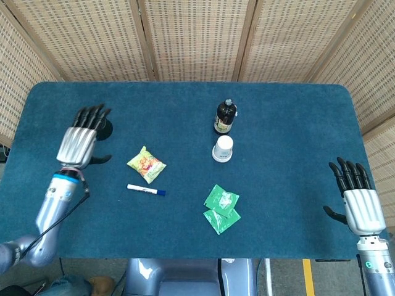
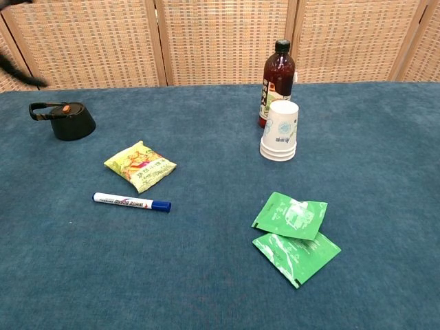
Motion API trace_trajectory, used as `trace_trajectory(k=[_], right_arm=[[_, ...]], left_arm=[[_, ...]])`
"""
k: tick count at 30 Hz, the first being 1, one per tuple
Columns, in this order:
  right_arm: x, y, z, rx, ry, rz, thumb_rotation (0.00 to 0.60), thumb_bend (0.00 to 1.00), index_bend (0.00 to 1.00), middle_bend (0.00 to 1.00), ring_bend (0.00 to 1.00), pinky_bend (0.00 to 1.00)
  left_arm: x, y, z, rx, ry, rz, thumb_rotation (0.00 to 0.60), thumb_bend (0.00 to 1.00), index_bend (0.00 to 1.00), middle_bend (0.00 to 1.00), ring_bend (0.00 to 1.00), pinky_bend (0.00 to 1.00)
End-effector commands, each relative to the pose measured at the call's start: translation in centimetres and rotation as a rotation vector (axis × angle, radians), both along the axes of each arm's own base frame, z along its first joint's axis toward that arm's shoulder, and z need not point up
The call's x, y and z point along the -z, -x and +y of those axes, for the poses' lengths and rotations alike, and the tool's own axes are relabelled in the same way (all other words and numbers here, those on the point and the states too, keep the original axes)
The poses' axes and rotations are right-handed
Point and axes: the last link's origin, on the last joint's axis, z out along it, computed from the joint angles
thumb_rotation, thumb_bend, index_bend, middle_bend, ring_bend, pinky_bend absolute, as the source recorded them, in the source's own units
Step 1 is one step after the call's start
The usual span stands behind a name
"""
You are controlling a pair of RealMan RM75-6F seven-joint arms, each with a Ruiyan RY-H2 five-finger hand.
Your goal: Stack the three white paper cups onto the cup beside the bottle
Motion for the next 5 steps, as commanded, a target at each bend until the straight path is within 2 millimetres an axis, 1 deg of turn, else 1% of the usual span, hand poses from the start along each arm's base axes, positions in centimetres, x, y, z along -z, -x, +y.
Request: trace_trajectory(k=[1, 2, 3, 5], right_arm=[[0.1, -0.1, 0.1, -0.002, -0.004, 0.003, 0.6, 0.0, 0.0, 0.0, 0.0, 0.0], [0.2, -0.1, 0.1, -0.002, -0.005, 0.005, 0.6, 0.0, 0.0, 0.0, 0.0, 0.0], [0.2, -0.1, 0.1, -0.003, -0.005, 0.005, 0.6, 0.0, 0.0, 0.0, 0.0, 0.0], [0.3, -0.1, 0.2, -0.004, -0.009, 0.01, 0.6, 0.0, 0.0, 0.0, 0.0, 0.0]], left_arm=[[-1.3, 5.4, -4.5, -0.143, -0.032, 0.013, 0.6, 0.0, 0.0, 0.0, 0.0, 0.0], [-1.6, 6.4, -5.6, -0.168, -0.043, 0.009, 0.6, 0.0, 0.0, 0.0, 0.0, 0.0], [-1.6, 6.7, -6.0, -0.171, -0.048, 0.006, 0.6, 0.0, 0.0, 0.0, 0.0, 0.0], [-2.2, 8.4, -7.9, -0.198, -0.073, -0.019, 0.6, 0.0, 0.0, 0.0, 0.0, 0.0]])
